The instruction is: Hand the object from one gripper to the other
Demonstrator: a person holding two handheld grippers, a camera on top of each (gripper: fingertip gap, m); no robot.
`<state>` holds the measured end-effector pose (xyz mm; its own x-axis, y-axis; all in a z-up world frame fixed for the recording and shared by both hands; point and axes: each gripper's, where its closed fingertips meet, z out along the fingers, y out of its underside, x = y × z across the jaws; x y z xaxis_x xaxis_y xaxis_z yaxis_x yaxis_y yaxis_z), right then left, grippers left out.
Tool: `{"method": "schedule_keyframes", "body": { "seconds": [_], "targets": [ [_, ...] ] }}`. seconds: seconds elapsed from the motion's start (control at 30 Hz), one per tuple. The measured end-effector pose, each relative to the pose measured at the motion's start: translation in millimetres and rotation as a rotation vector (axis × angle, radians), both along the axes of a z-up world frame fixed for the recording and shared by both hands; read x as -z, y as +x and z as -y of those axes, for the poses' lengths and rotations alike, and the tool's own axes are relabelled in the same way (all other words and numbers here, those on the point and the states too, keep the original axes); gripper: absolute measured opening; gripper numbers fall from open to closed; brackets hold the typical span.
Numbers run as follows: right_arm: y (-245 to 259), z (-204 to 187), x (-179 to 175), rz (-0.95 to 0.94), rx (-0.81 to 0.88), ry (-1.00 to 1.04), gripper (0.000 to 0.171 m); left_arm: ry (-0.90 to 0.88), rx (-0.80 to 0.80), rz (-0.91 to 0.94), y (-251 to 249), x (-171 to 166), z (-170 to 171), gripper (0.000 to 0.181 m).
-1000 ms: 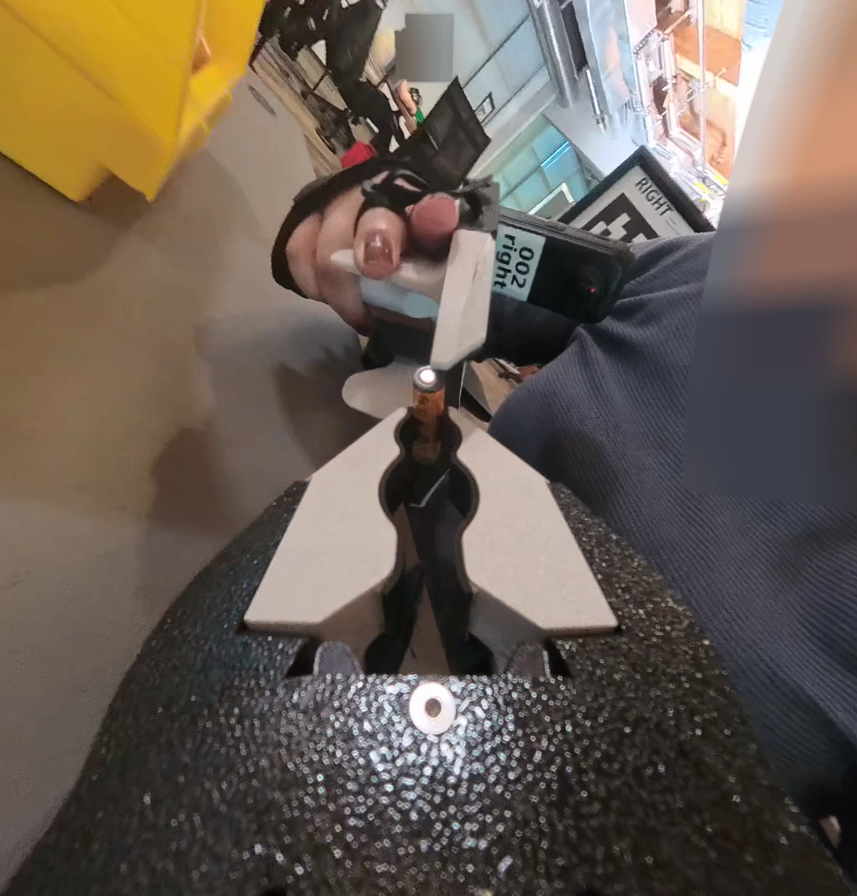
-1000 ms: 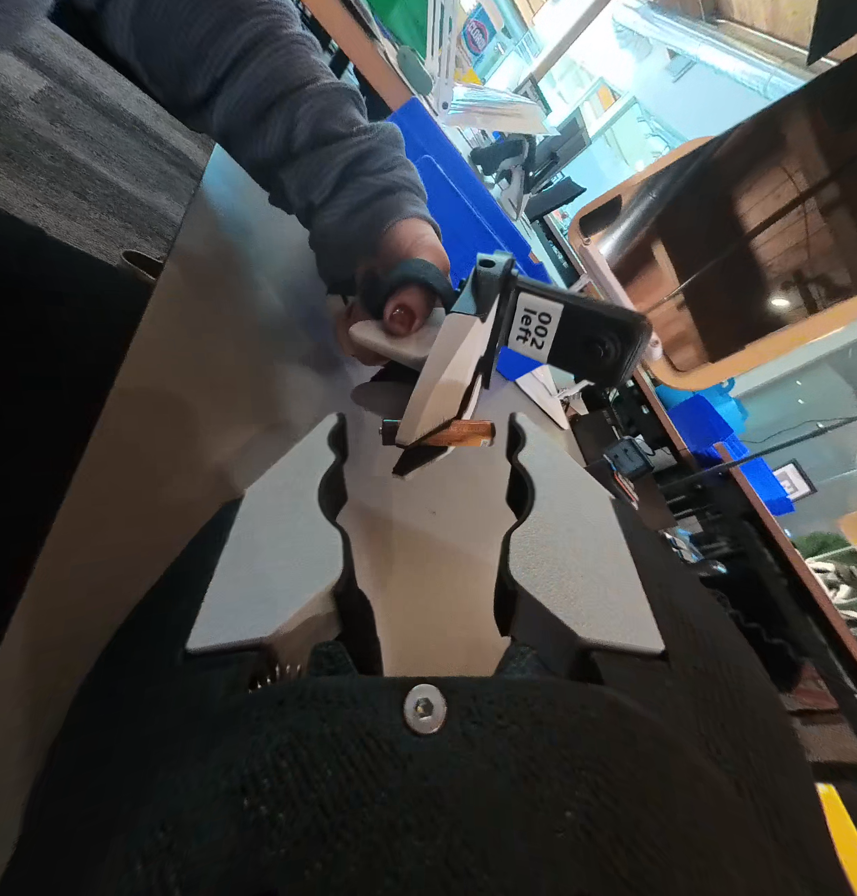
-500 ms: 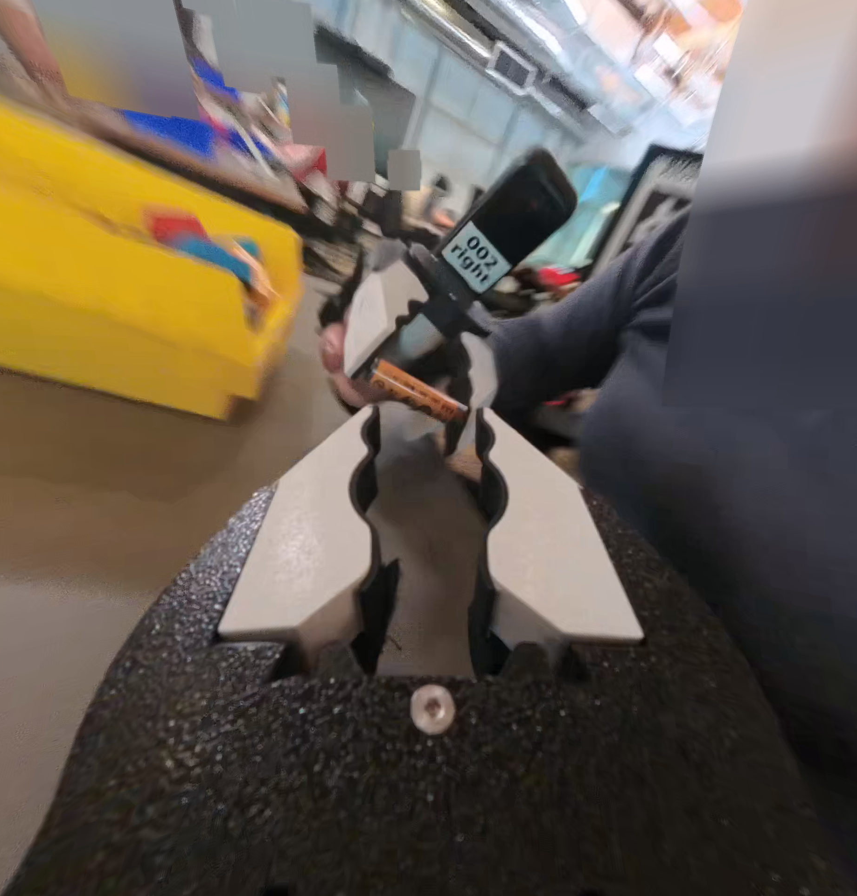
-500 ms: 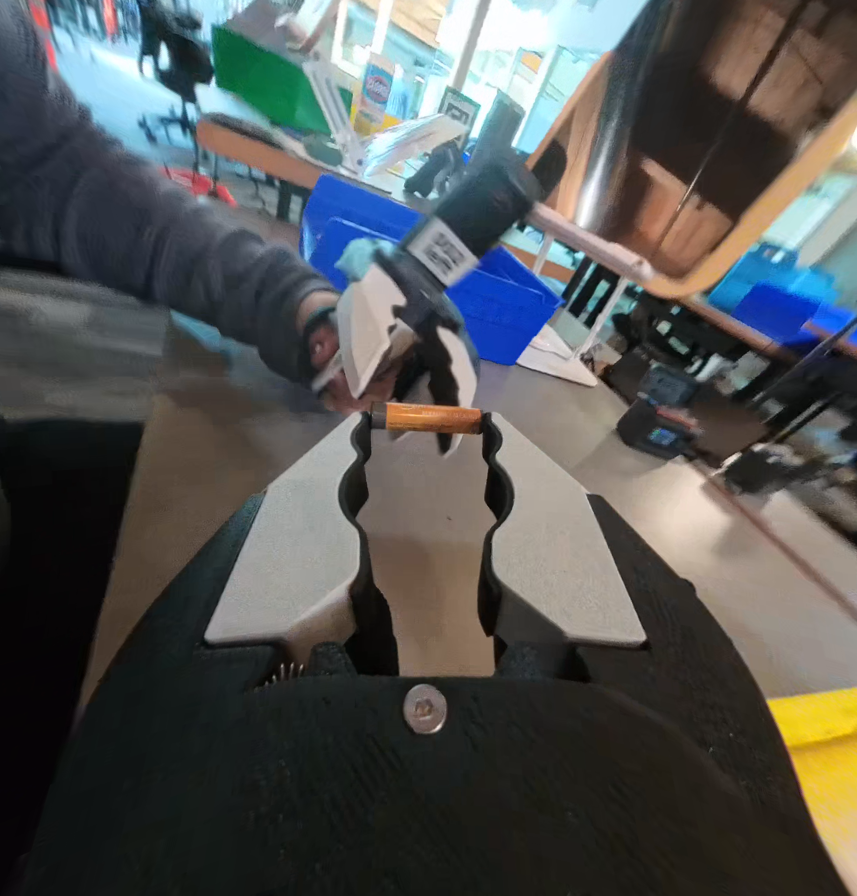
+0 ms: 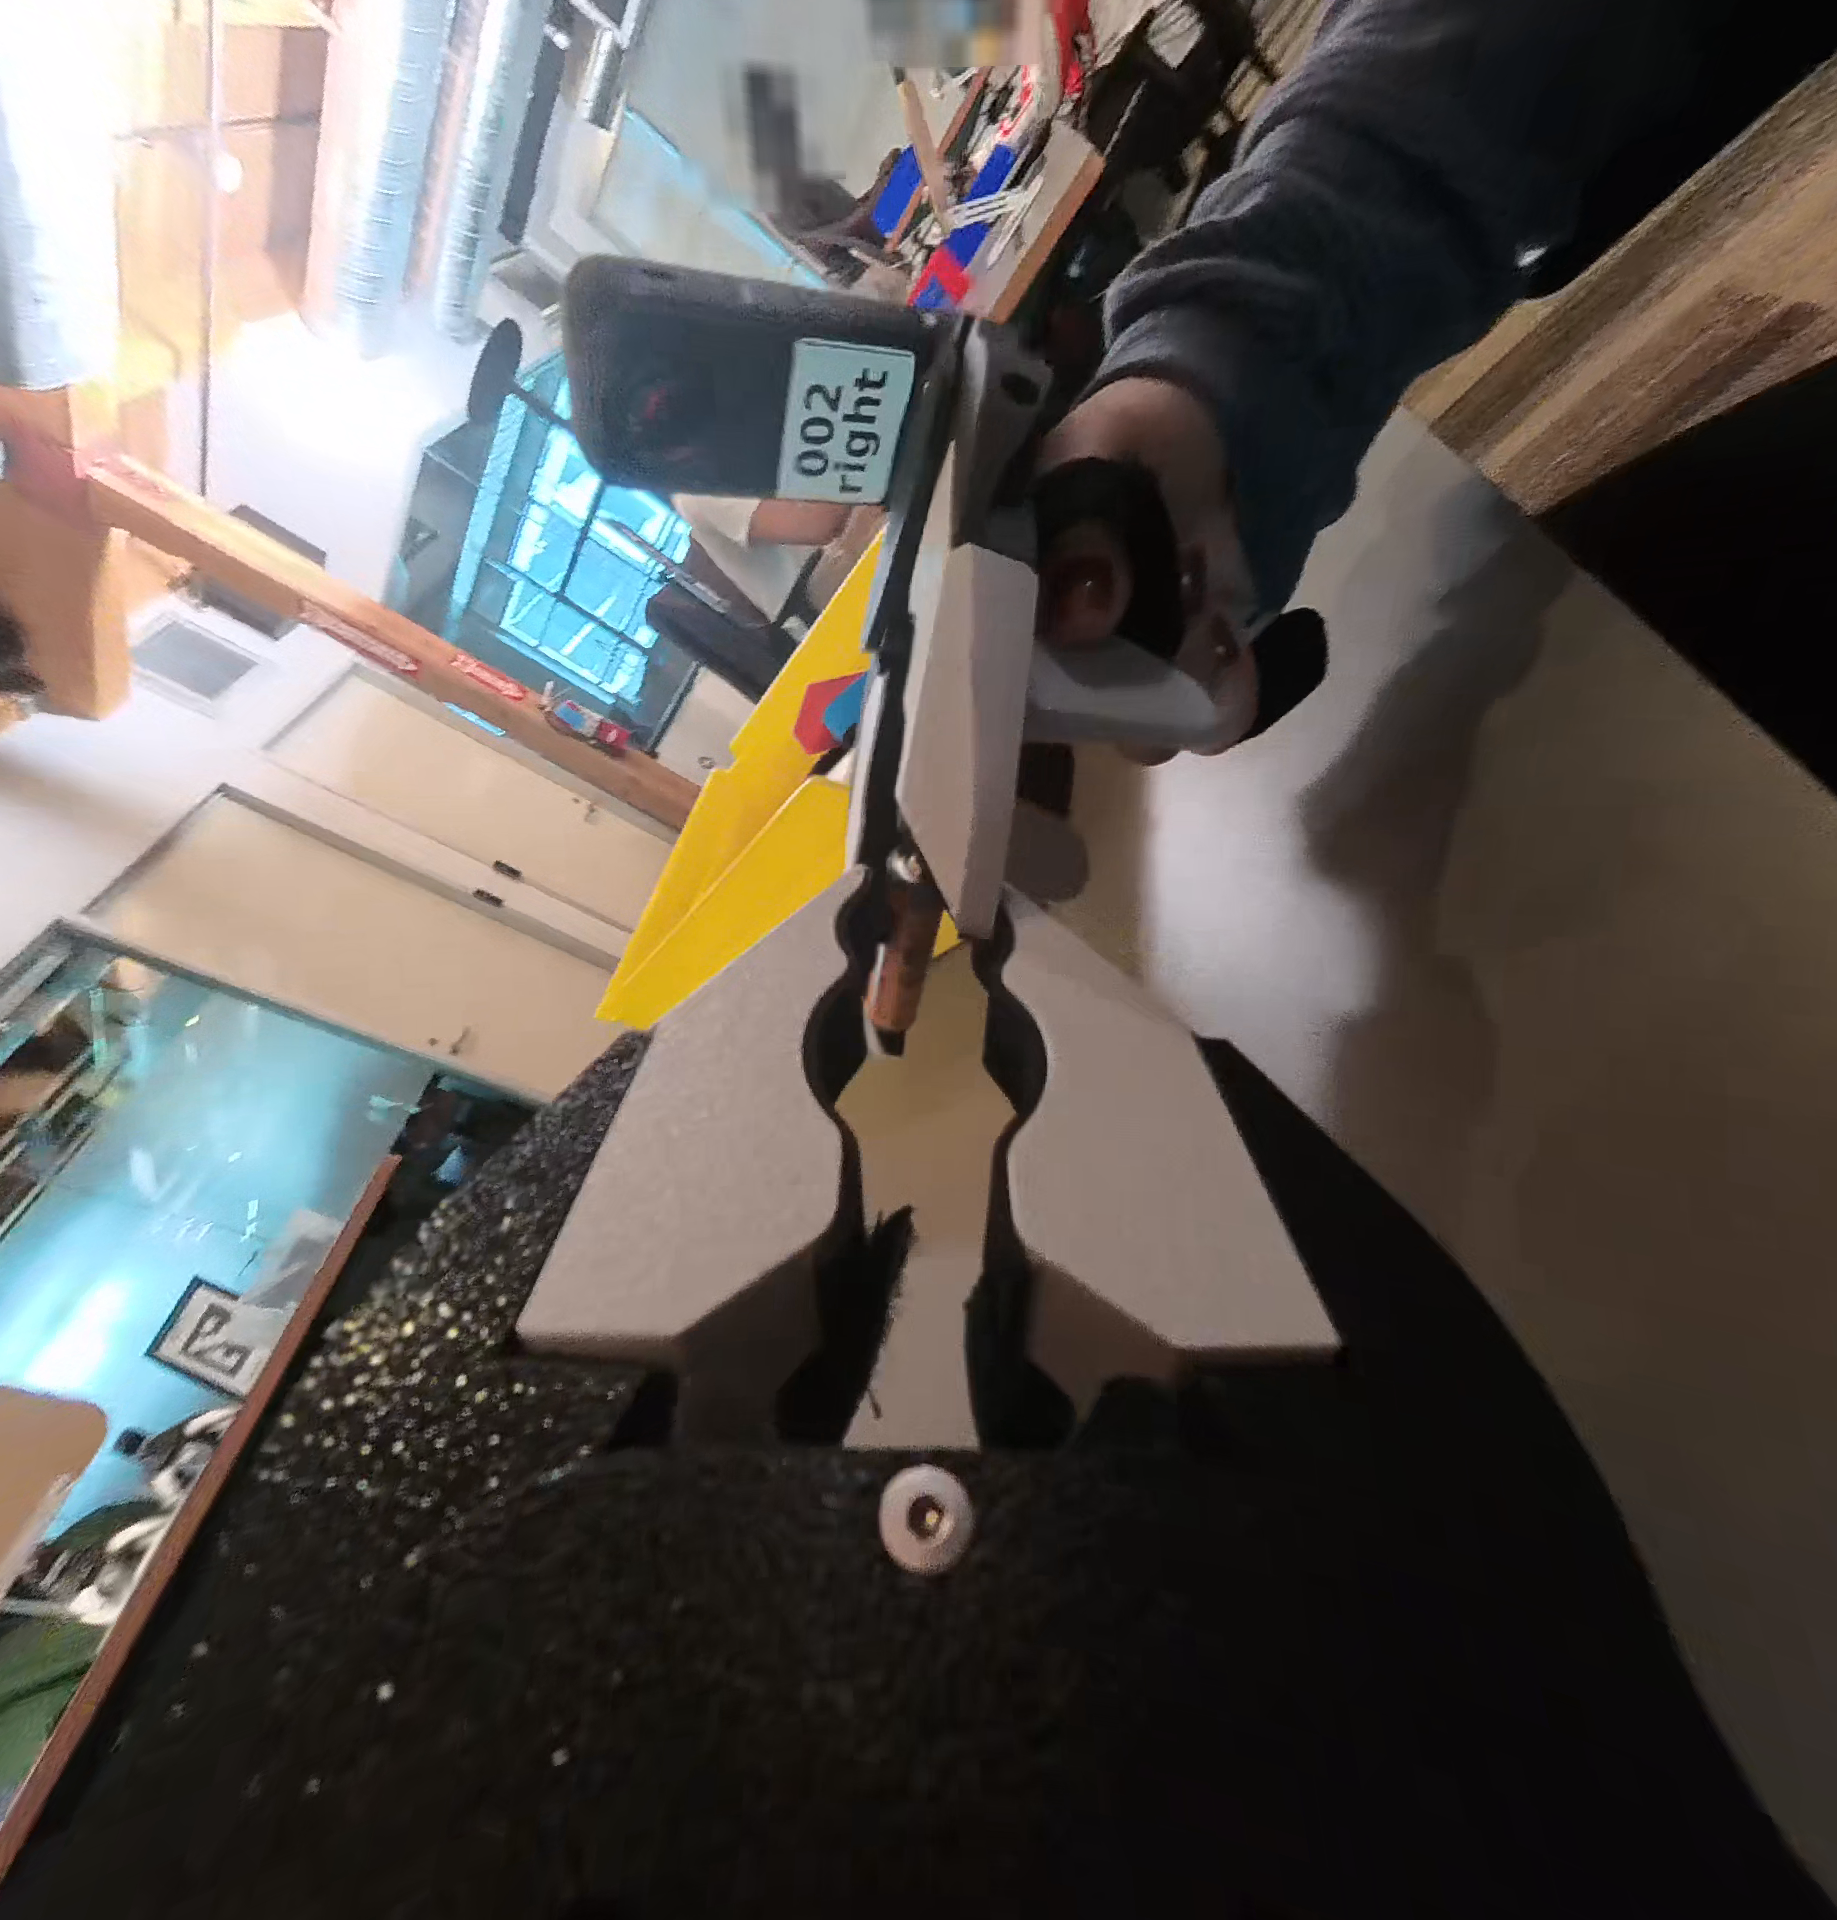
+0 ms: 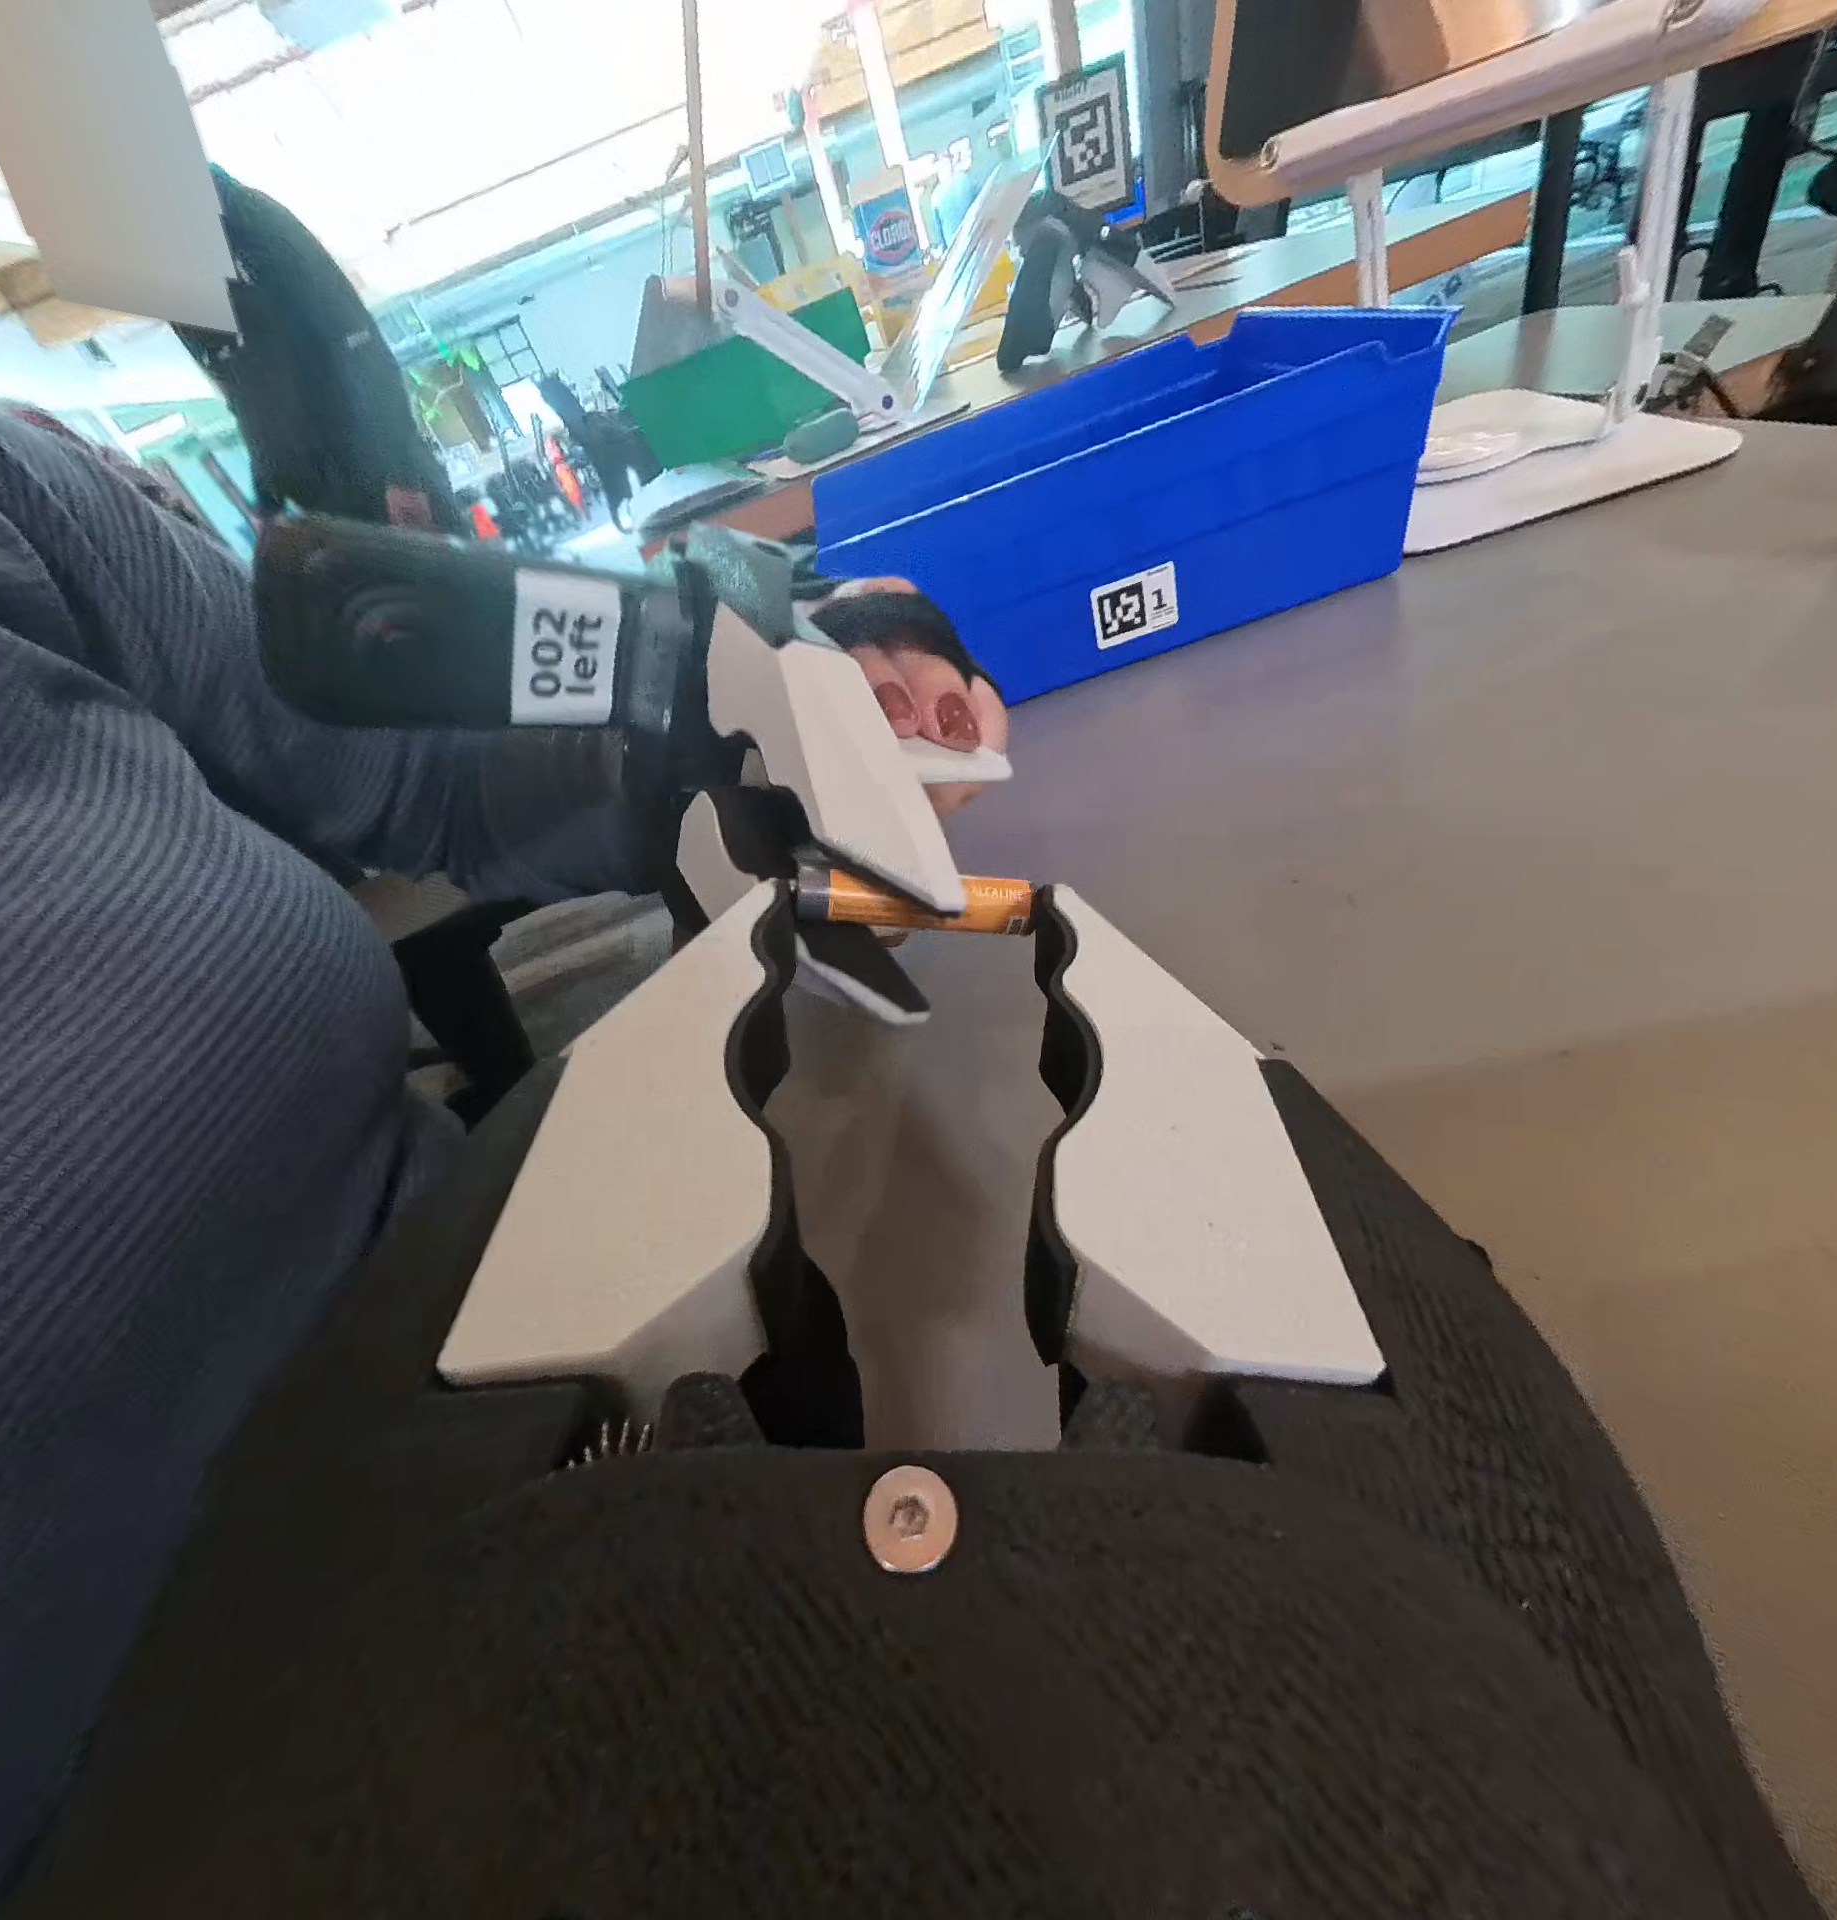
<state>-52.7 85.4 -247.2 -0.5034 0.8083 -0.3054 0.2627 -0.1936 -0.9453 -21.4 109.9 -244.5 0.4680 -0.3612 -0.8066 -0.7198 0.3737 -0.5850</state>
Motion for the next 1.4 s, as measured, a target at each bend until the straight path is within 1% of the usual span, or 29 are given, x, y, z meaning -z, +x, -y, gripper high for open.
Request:
{"method": "schedule_keyframes", "body": {
  "seconds": [0.07,0.1,0.13,0.17,0.27,0.33,0.4,0.47,0.53,0.63,0.7,0.8,0.87,0.93,0.97,1.03,1.13,1.23,1.27,1.3,1.4],
  "targets": [
    [-1.4,-4.0,-6.4,-0.02,0.016,-0.063,0.045,-0.018,-0.029,0.048,-3.9,-4.2,-3.8,0.008],
    [-0.6,-4.2,-11.1,-0.042,0.01,-0.096,0.046,-0.063,0.001,0.127,-2.1,-7.7,-2.8,0.008],
    [-0.6,-6.7,-16.4,-0.061,0.018,-0.137,0.052,-0.108,0.037,0.243,-1.6,-14.3,-1.6,0.008],
    [0.1,-9.0,-22.6,-0.077,0.017,-0.186,0.054,-0.153,0.082,0.375,-1.9,-22.2,0.2,0.008],
    [4.1,-10.1,-35.4,-0.081,-0.027,-0.338,0.056,-0.313,0.318,0.775,-1.7,-47.3,11.9,0.008],
    [4.3,-7.1,-36.5,-0.049,-0.056,-0.412,0.043,-0.327,0.448,0.939,-5.2,-61.5,19.3,0.008],
    [7.2,-0.1,-37.8,-0.031,-0.117,-0.481,0.034,-0.336,0.514,1.004,-5.1,-67.1,23.2,0.008],
    [11.5,5.0,-45.9,-0.013,-0.194,-0.607,0.029,-0.317,0.533,1.009,-3.9,-68.3,24.9,0.008],
    [13.5,6.5,-50.2,-0.006,-0.233,-0.681,0.024,-0.322,0.541,0.991,-0.5,-66.0,25.8,0.008],
    [15.8,12.1,-50.3,0.006,-0.261,-0.675,0.016,-0.32,0.532,0.975,1.8,-62.8,24.4,0.008],
    [14.2,9.6,-49.7,-0.013,-0.223,-0.623,0.011,-0.35,0.523,1.002,-1.2,-62.0,22.1,0.008],
    [9.7,-1.0,-42.9,-0.053,-0.115,-0.434,0.007,-0.454,0.456,1.046,-10.0,-54.6,11.4,0.012],
    [5.8,-11.1,-32.4,-0.079,-0.015,-0.222,0.008,-0.567,0.406,1.062,-16.3,-46.1,4.1,0.034],
    [2.6,-24.0,-21.6,-0.119,0.091,0.053,0.008,-0.729,0.337,1.052,-20.7,-29.9,-3.7,0.041],
    [1.3,-30.5,-17.2,-0.144,0.139,0.207,0.008,-0.808,0.304,1.042,-22.2,-20.7,-6.0,0.041],
    [0.7,-38.8,-9.8,-0.204,0.203,0.526,0.008,-0.932,0.305,1.061,-22.1,-11.0,-5.0,0.04],
    [2.4,-37.2,-0.7,-0.312,0.219,0.954,0.008,-1.019,0.339,1.11,-21.1,-5.7,-2.6,0.033],
    [3.8,-33.2,6.8,-0.418,0.213,1.336,0.008,-1.118,0.38,1.087,-15.1,1.3,5.2,0.036],
    [4.6,-30.7,7.9,-0.451,0.207,1.41,0.008,-1.144,0.388,1.073,-13.8,4.2,7.8,0.034],
    [5.1,-27.8,7.5,-0.481,0.204,1.443,0.008,-1.159,0.388,1.057,-13.1,7.2,9.5,0.028],
    [6.0,-24.5,6.2,-0.522,0.195,1.468,0.008,-1.138,0.367,1.047,-13.3,10.7,7.8,0.013]
  ]
}}
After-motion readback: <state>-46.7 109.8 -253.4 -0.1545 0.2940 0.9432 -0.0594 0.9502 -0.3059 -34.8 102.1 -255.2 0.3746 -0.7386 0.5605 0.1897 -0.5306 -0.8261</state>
